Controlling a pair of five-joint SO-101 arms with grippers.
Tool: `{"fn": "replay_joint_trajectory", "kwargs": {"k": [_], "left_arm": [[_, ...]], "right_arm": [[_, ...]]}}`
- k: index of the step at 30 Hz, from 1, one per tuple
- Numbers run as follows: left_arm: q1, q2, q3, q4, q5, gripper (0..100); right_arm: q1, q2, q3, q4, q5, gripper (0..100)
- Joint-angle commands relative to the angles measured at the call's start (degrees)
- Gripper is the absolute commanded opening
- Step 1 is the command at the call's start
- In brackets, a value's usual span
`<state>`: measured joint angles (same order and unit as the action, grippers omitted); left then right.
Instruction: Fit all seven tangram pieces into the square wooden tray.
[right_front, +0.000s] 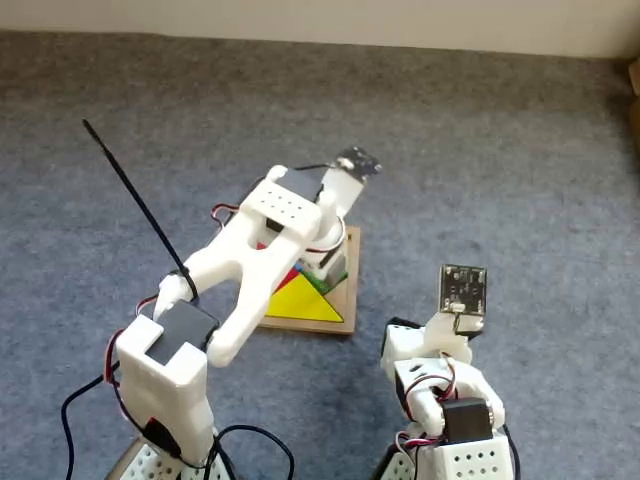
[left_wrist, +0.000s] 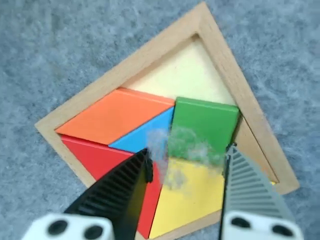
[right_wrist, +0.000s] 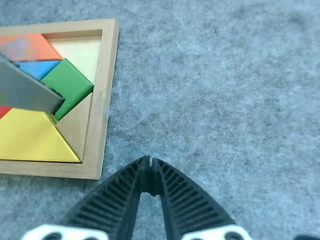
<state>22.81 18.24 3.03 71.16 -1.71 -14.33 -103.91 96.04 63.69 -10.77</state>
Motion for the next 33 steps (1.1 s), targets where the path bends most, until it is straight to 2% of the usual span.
{"fn": "replay_joint_trajectory", "kwargs": {"k": [1, 7, 20, 23, 26, 33], "left_arm": [[-0.57, -0.4, 0.57, -5.01, 1.67, 23], [-0.66, -0.4, 6.99, -11.69, 1.41, 23], [-0.92, -0.66, 7.96, -5.36, 1.41, 23], [-1.01, -1.27, 7.69, -3.6, 1.67, 19], [-1.01, -4.88, 7.87, -2.2, 1.67, 14], [-3.12, -21.41, 14.9, -1.32, 1.76, 14]], "right_arm": [[0.75, -0.66, 6.64, -1.8, 0.79, 0.5], [0.75, -0.66, 6.64, -1.8, 0.79, 0.5], [0.75, -0.66, 6.64, -1.8, 0.79, 0.5], [0.75, -0.66, 6.64, -1.8, 0.79, 0.5], [0.75, -0.66, 6.64, -1.8, 0.79, 0.5], [0.75, -0.66, 6.64, -1.8, 0.79, 0.5]]}}
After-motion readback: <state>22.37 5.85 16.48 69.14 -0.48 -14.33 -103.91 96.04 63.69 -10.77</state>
